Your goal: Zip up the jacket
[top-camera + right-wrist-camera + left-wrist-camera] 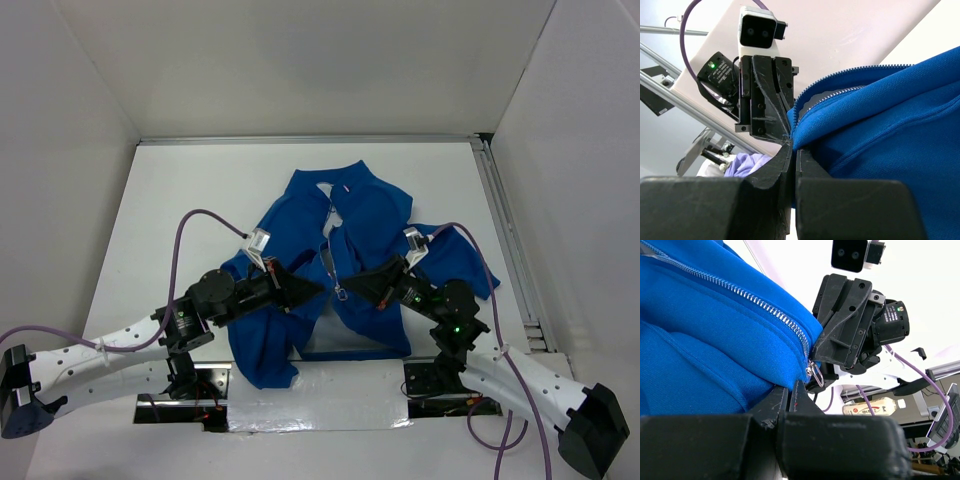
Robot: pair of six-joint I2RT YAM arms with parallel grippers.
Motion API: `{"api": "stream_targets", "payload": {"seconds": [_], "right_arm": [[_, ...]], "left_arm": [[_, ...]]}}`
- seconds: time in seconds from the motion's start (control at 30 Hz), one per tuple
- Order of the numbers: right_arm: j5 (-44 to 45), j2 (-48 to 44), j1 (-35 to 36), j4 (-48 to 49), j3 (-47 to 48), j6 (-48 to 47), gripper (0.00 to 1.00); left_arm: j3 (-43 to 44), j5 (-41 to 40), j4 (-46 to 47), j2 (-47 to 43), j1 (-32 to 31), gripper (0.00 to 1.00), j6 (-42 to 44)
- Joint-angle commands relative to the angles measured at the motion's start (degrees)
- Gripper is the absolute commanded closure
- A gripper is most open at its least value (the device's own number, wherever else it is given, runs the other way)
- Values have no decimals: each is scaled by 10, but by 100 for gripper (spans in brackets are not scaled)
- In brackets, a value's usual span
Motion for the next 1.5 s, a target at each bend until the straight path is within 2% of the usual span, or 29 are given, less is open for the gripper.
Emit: {"api": "stream_targets", "payload": {"seconds": [0.0, 0.63, 0.8, 1.1, 1.27, 1.47], "right_arm": [[3, -8, 7, 50, 32, 5, 100], [13, 0, 7, 58, 41, -1, 100], [13, 15, 7, 58, 42, -3, 100], [14, 42, 7, 117, 40, 6, 100], [33, 35, 8, 96, 55, -16, 100], [64, 22, 7, 46, 89, -60, 100]], "left_arm": [[0, 15, 37, -1, 0, 100, 19], [-1, 25, 49, 6, 0, 100, 20], [1, 53, 57, 5, 0, 100, 31], [1, 91, 62, 15, 0, 100, 31], [-7, 142, 71, 22, 0, 100, 31], [-16, 229, 26, 39, -1, 100, 26]]}}
